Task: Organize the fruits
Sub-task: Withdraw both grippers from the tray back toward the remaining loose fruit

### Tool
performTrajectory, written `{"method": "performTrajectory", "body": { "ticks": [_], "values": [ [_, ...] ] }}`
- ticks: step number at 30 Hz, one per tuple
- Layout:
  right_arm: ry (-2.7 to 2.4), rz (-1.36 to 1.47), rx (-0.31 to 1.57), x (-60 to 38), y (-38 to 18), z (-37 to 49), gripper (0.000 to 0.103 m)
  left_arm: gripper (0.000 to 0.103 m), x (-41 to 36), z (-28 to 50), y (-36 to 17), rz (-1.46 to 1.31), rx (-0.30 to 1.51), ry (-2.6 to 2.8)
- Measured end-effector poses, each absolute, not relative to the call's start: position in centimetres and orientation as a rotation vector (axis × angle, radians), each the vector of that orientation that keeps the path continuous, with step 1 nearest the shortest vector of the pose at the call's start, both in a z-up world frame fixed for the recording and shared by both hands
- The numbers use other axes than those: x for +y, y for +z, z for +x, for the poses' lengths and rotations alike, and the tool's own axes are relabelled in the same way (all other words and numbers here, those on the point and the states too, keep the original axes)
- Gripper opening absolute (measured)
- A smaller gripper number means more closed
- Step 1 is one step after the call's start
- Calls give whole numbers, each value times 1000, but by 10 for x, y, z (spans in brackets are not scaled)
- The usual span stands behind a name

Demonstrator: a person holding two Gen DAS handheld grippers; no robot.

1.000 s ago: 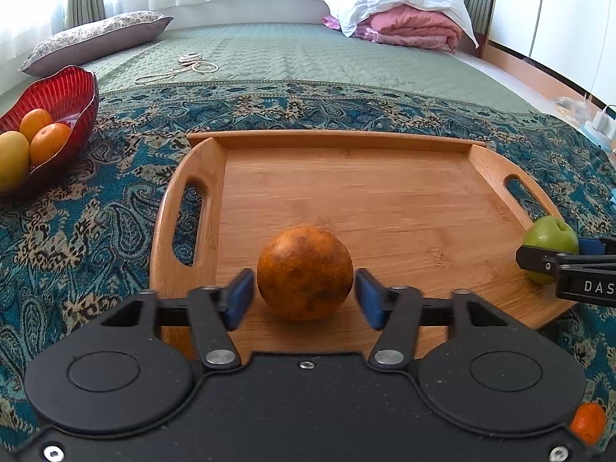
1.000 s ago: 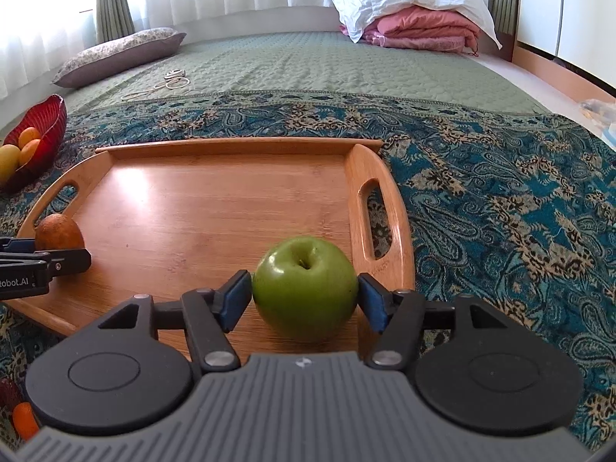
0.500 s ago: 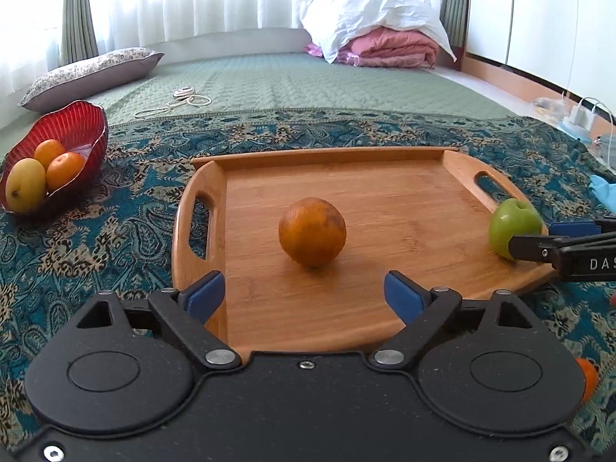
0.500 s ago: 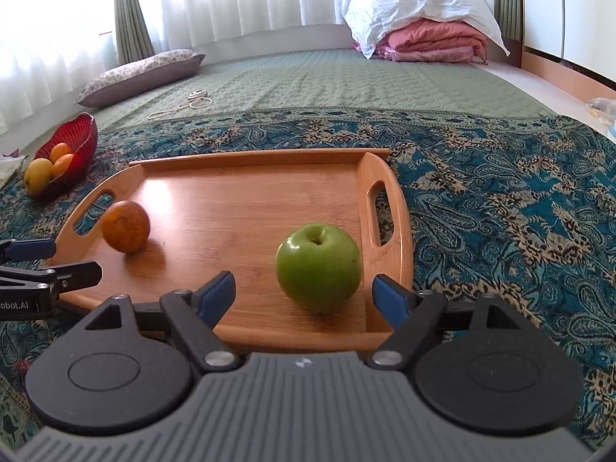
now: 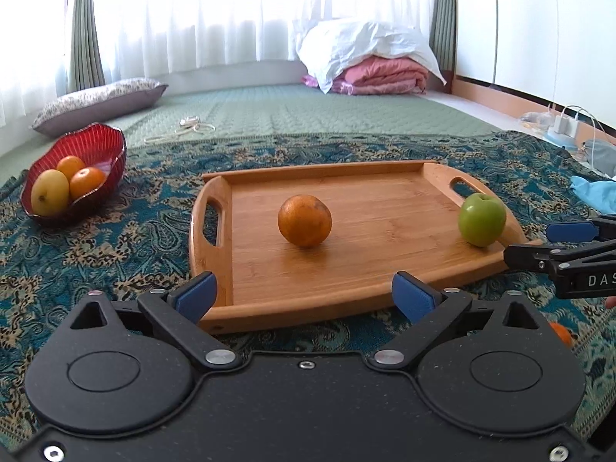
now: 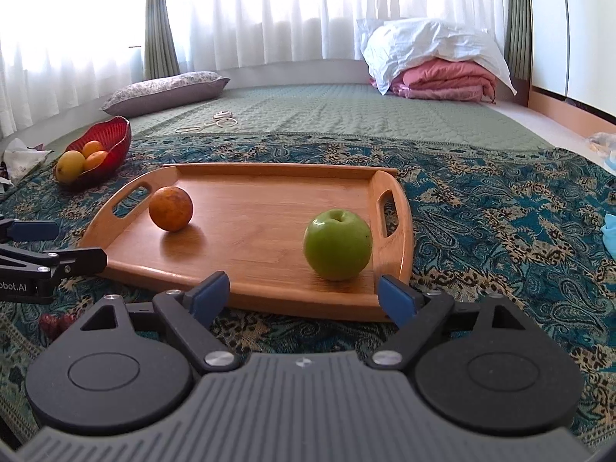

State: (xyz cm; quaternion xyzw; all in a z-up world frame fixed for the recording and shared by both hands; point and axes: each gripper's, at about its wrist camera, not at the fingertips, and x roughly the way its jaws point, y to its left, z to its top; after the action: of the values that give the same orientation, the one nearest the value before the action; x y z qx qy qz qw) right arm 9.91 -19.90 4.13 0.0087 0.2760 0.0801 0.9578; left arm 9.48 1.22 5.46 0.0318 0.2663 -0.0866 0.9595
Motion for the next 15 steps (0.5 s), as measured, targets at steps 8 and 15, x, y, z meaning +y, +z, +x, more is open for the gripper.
{"method": "performTrajectory", "body": {
  "ticks": [8, 15],
  "values": [
    [167, -8, 511, -192, 35, 69, 95, 101, 13, 64, 49, 79, 503, -193],
    [185, -58, 484, -184, 27, 48, 102, 101, 19, 48, 35, 85, 514, -172]
  ]
}}
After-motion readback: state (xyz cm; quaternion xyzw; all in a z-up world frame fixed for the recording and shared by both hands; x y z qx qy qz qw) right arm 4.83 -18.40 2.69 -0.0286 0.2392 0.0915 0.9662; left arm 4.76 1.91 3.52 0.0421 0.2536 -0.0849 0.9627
